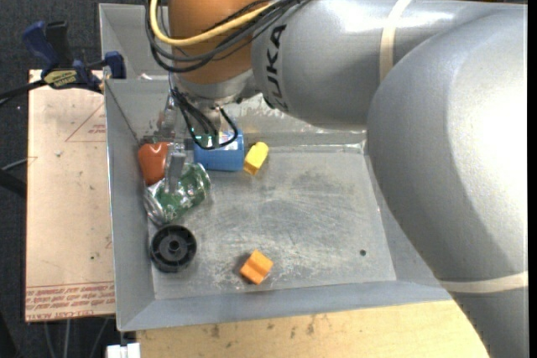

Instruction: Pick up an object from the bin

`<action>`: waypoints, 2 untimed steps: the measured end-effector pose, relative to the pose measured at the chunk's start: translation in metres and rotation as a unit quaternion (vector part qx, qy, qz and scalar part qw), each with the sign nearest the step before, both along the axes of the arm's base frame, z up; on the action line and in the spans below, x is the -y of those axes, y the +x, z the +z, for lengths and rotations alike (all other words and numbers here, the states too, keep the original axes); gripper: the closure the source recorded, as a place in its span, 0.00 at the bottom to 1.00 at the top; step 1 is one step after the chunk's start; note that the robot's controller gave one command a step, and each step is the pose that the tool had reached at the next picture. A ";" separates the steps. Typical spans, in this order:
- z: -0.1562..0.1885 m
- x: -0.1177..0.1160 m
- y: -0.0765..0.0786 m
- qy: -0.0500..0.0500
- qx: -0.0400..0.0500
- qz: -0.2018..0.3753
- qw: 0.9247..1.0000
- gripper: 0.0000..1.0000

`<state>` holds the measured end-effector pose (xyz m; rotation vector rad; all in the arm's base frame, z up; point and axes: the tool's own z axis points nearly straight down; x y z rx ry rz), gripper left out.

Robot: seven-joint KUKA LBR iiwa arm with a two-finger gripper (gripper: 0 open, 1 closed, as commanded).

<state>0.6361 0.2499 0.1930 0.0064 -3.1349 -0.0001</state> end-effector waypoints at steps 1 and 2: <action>0.006 0.001 0.002 0.001 0.004 -0.002 1.000 0.00; -0.033 0.007 -0.009 0.001 0.005 0.070 0.998 0.00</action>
Offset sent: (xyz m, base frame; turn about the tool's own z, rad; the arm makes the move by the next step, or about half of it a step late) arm -0.0366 -0.0209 -0.1230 -0.4617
